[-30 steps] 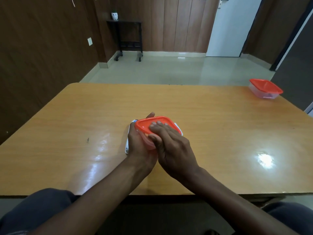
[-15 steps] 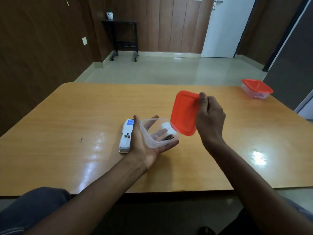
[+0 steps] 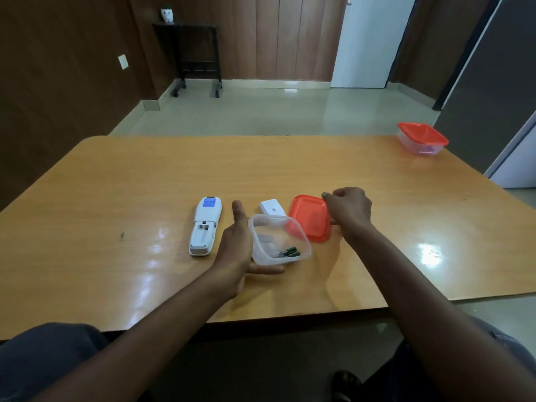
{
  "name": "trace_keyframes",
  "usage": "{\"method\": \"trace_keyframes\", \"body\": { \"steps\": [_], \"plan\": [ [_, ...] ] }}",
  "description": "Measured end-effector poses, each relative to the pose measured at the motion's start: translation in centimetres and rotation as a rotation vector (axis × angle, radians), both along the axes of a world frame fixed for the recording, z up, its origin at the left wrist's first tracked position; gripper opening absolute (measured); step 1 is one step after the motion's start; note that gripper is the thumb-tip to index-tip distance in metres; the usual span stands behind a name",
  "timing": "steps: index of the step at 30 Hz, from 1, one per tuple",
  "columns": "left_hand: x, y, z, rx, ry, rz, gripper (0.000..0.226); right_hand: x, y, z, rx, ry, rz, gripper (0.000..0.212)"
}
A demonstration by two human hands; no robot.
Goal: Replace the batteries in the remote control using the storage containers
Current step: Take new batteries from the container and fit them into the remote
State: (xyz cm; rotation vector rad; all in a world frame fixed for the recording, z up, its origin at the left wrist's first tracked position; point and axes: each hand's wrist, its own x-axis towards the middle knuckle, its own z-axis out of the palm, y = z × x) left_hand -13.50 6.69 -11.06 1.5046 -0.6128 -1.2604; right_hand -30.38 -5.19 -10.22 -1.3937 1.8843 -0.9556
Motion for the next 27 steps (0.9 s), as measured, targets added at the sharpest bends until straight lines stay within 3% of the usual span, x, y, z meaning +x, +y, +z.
{"method": "trace_keyframes", "body": {
  "steps": [2,5,7,13,17,22,27],
  "plan": [
    [0.3,-0.1,-0.3,-0.016,-0.31,-0.045,0.076,0.1,0.7,0.4,-0.048,0.144,0.083,0.036],
    [0.2,0.1,-0.3,-0.056,-0.653,-0.122,0.065,0.1,1.6,1.0,-0.062,0.322,0.264,0.018],
    [0.1,0.3,0.0,-0.024,-0.703,-0.175,0.061,0.1,2.2,1.4,-0.042,0.362,0.392,0.011],
    [0.2,0.3,0.0,0.071,-0.725,-0.251,0.013,-0.4,4.0,3.1,0.019,0.592,0.706,0.014],
    [-0.2,0.5,-0.1,0.104,-0.458,-0.237,0.011,-0.8,4.0,3.1,0.068,0.635,0.707,0.018],
    [-1.1,0.7,-0.4,0.096,-0.037,-0.205,0.016,-1.3,3.0,2.4,-0.054,0.679,0.655,0.017],
    [-0.9,0.6,-0.4,0.058,0.054,-0.18,0.025,-1.0,3.0,1.5,-0.033,0.736,0.634,0.011]
  ]
}}
